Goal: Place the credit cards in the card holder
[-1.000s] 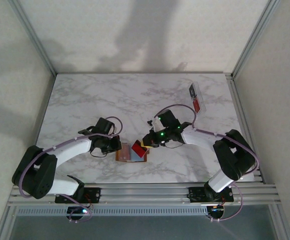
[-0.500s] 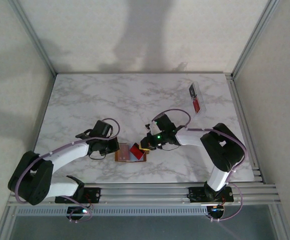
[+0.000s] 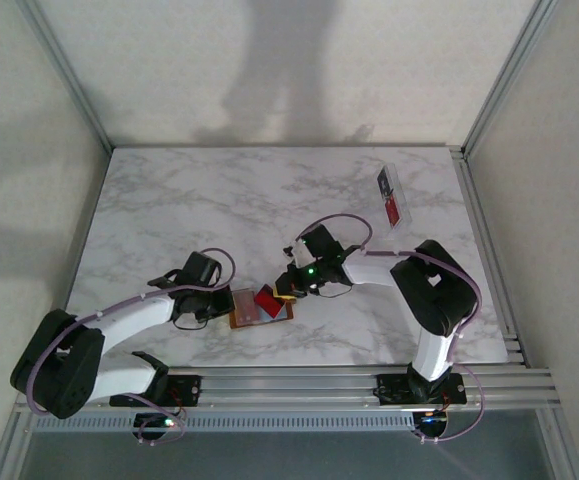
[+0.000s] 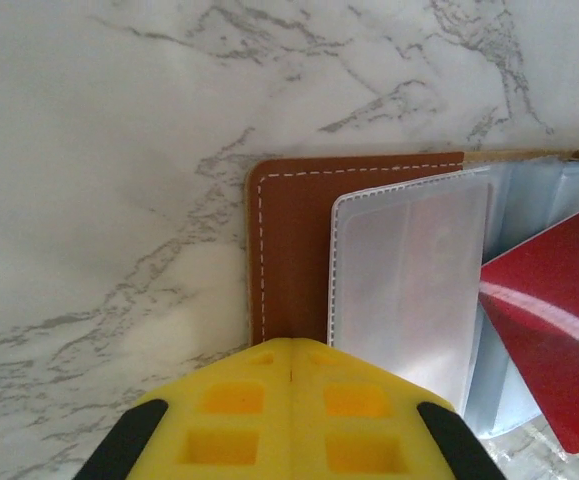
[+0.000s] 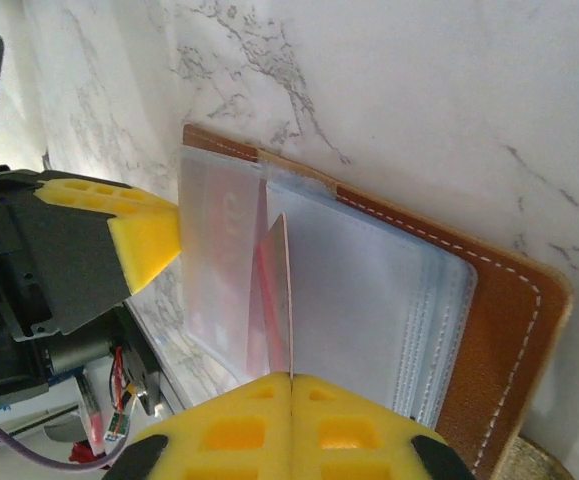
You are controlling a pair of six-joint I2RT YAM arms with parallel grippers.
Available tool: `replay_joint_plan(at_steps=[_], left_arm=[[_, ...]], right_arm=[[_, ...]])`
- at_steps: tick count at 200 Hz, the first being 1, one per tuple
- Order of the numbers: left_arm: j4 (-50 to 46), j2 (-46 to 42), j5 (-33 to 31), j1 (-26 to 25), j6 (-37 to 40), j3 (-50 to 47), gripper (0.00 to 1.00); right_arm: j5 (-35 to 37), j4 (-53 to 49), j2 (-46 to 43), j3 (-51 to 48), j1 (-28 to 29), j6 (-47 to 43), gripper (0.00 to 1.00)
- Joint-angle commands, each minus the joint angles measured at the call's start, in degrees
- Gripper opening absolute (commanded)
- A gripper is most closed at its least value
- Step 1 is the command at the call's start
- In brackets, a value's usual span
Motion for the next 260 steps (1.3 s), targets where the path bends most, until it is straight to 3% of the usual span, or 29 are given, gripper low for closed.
replay_joint_plan(at_steps=[1, 31, 86, 129, 163, 192, 260], left_arm=[[-0.18, -0.18, -2.24, -0.01, -0.79, -0.79, 0.00], [-1.25, -0.06, -3.61, -0.01, -0.50, -0.55, 0.00], [-1.55, -0.82, -3.82, 0.01, -0.38, -0.07, 0.00], [-0.91, -1.06, -2.64, 0.05, -0.43, -0.56, 0.00], [-0.25, -0.18, 0.45, 0.01, 0.22, -0.64, 0.00], [5.10, 1.36, 9.84, -0.10, -1.00, -2.60, 0.00], [2.63, 1.72, 7.89, -0.08, 0.85, -2.14, 0.00]], right_arm=[[2.58, -4.99, 0.57, 1.05, 0.60, -1.79, 0.00], [2.70, -3.36, 1.46, 0.88, 2.46, -0.47, 0.00], [6.28, -2.20, 2.69, 2.47, 3.48, 4.45, 0.09], [10.24, -1.38, 2.96, 2.37, 4.42, 7.37, 0.07], [15.04, -1.91, 1.70, 2.21, 5.84, 9.41, 0.07], [16.27, -2.91, 2.35, 3.15, 7.05, 10.10, 0.06], [20.36, 0.64, 2.78, 2.28, 8.52, 11.79, 0.06]])
